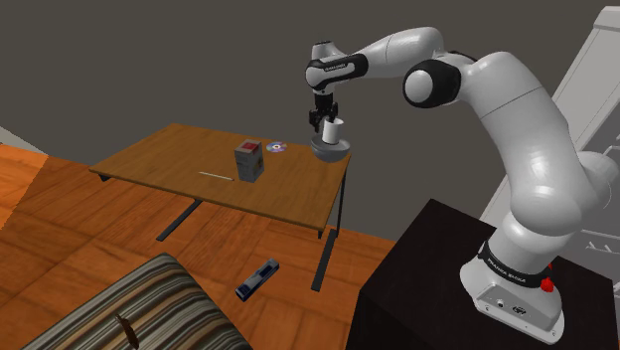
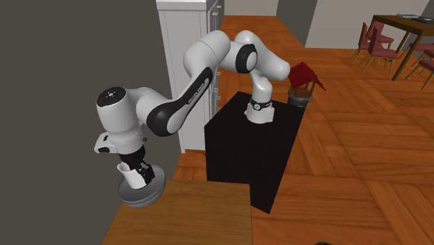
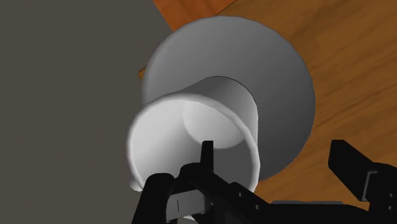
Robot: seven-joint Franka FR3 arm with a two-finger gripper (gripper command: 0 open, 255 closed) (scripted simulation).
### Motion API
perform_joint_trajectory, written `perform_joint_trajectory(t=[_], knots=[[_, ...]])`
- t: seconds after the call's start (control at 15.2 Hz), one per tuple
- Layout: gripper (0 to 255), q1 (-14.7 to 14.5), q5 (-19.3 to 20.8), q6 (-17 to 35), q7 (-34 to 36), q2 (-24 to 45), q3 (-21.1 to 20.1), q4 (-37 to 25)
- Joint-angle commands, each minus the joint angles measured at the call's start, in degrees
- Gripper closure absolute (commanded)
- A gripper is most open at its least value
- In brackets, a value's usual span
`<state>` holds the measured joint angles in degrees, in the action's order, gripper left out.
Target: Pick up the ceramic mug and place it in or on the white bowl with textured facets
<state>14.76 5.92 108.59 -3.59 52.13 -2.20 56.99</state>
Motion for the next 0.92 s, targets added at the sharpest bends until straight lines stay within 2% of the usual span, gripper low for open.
perform_joint_trajectory(t=[0.0, 0.07, 0.33, 0.86], knots=[[0, 0.0, 0.0, 0.0, 0.0, 0.0, 0.0, 0.0], [0, 0.0, 0.0, 0.0, 0.0, 0.0, 0.0, 0.0], [0, -0.4, -0.1, -6.5, -0.2, -1.1, -0.1, -5.4], [0, -0.4, -0.1, -6.5, -0.2, -1.1, -0.1, -5.4]])
